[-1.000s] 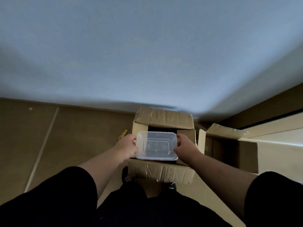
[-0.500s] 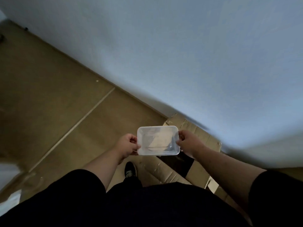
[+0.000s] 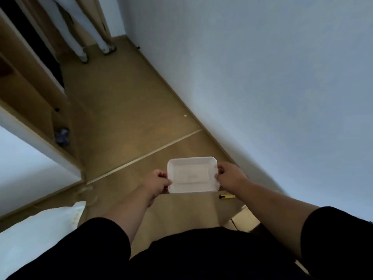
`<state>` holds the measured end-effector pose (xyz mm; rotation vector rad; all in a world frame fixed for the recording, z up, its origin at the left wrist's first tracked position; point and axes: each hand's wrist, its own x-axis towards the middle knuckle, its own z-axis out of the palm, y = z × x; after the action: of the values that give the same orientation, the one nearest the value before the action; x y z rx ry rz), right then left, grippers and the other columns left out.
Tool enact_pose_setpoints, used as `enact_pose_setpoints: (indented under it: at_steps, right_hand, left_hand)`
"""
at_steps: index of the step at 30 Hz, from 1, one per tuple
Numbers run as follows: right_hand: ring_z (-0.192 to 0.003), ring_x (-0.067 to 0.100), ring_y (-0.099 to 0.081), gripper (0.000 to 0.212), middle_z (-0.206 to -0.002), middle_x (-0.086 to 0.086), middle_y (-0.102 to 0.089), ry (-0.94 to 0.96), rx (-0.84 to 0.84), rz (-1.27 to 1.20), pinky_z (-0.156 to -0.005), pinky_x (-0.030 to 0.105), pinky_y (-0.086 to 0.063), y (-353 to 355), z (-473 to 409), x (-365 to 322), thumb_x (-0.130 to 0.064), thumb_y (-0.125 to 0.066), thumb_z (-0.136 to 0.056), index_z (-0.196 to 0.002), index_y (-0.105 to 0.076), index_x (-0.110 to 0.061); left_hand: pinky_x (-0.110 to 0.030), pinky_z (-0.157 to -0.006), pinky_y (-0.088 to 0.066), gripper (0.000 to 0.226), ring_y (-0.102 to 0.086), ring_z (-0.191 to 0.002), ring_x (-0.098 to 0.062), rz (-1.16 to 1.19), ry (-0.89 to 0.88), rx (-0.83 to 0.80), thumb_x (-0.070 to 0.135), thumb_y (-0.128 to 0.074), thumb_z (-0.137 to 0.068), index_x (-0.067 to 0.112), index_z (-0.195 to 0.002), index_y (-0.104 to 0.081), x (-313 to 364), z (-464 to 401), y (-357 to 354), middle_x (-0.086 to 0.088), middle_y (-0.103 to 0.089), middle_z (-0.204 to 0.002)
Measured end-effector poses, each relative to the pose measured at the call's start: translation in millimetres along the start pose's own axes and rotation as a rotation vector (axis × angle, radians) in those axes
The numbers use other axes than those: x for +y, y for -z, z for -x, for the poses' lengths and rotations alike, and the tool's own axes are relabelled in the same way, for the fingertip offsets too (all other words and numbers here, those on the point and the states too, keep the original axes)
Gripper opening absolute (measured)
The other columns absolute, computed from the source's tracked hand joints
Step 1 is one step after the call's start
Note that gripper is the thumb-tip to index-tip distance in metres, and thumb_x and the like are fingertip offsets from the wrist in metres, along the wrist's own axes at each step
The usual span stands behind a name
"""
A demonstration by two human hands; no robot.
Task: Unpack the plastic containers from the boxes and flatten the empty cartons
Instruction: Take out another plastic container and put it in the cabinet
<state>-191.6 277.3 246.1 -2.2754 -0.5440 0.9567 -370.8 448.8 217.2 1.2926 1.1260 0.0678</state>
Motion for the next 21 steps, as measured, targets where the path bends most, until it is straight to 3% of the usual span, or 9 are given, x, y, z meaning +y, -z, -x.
enact_pose_setpoints:
  at_steps: [2,6,11,17,21]
  right_hand:
    - [-0.083,0.022,-0.07,0.026,-0.096,0.004,-0.07,0.025,-0.029,-0.016,-0.068,0.043,-0.063,-26.2,-18.4,-38.0,-0.007,-0.055,-0.09,-0.109,-0.068,-0.02]
    - [-0.085,0.024,-0.07,0.031,-0.095,0.005,-0.07,0.091,-0.075,-0.03,-0.069,0.043,-0.063,-74.1,-49.7,-105.0,-0.005,-0.053,-0.09,-0.111,-0.07,-0.02]
    - [-0.084,0.025,-0.071,0.029,-0.095,0.006,-0.07,0.148,-0.127,-0.019,-0.07,0.042,-0.063,-120.3,-84.2,-164.5,-0.003,-0.053,-0.09,-0.107,-0.07,-0.019]
    - [-0.089,0.022,-0.068,0.031,-0.105,0.008,-0.069,0.179,-0.245,-0.027,-0.065,0.033,-0.062,-172.3,-153.4,-222.8,0.0,-0.056,-0.093,-0.117,-0.067,-0.016]
    - [-0.092,0.027,-0.07,0.025,-0.102,0.009,-0.07,0.193,-0.335,0.019,-0.072,0.046,-0.063,-204.5,-223.4,-259.8,-0.002,-0.061,-0.089,-0.108,-0.068,-0.017]
  left_hand:
    - [-0.031,-0.058,-0.056,0.018,-0.059,-0.069,-0.022,0.029,0.001,0.052,-0.011,-0.062,-0.086,0.006,-0.088,-0.055,10.6,-8.7,45.1,-0.013,-0.062,-0.081]
    - [-0.042,-0.072,-0.06,0.016,-0.063,-0.078,-0.028,0.093,0.005,0.137,-0.009,-0.067,-0.083,0.001,-0.093,-0.06,22.5,-26.7,125.4,-0.021,-0.066,-0.09]
    - [-0.045,-0.083,-0.059,0.021,-0.065,-0.092,-0.033,0.199,0.051,0.197,-0.009,-0.064,-0.087,-0.002,-0.105,-0.059,28.4,-38.9,188.1,-0.023,-0.066,-0.1]
    - [-0.04,-0.078,-0.061,0.027,-0.067,-0.102,-0.036,0.309,0.143,0.304,-0.007,-0.065,-0.087,-0.009,-0.113,-0.058,26.5,-78.8,242.9,-0.024,-0.068,-0.108]
    - [-0.043,-0.078,-0.061,0.029,-0.067,-0.091,-0.031,0.356,0.192,0.372,-0.006,-0.067,-0.086,-0.009,-0.113,-0.058,33.3,-125.4,278.5,-0.022,-0.068,-0.101]
